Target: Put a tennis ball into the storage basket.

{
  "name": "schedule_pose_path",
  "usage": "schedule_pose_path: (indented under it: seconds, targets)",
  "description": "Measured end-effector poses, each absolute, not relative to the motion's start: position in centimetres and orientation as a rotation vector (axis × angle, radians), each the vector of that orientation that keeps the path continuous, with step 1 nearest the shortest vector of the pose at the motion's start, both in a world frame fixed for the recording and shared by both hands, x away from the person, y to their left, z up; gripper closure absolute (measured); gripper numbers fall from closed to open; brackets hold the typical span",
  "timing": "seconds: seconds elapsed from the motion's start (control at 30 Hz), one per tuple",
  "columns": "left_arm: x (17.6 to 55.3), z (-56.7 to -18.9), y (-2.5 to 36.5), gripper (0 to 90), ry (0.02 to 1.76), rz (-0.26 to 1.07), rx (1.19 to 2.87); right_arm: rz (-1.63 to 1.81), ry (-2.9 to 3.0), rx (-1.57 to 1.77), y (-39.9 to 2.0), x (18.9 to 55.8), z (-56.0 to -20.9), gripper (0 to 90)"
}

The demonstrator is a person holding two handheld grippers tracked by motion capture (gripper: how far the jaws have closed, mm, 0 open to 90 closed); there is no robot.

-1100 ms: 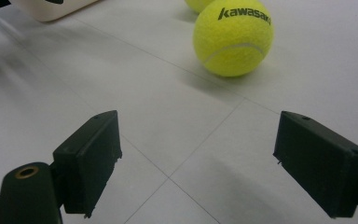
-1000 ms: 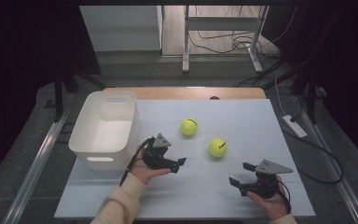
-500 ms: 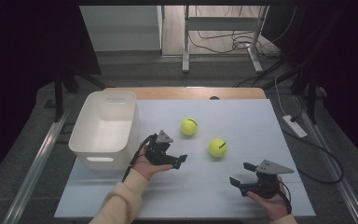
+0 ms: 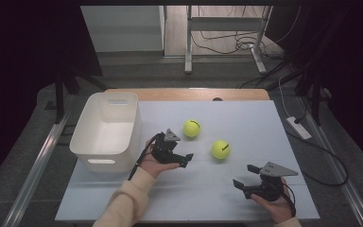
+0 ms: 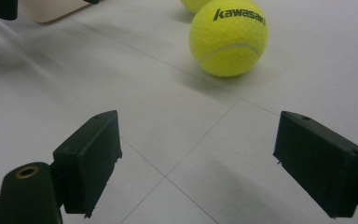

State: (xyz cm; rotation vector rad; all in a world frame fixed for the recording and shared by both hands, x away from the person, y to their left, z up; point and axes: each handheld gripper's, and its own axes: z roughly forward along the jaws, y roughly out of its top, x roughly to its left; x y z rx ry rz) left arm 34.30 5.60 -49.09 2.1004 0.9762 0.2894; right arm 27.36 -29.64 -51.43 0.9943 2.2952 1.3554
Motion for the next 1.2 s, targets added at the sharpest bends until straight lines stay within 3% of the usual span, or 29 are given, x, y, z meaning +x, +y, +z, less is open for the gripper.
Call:
schedule_pose_path:
  seconds: [1.2]
  targets:
    - [38.6, -48.4, 3.4, 7.9, 1.014, 0.299, 2.125, 1.349, 2.292, 1.004, -29.9, 27.4, -51.5, 14.3]
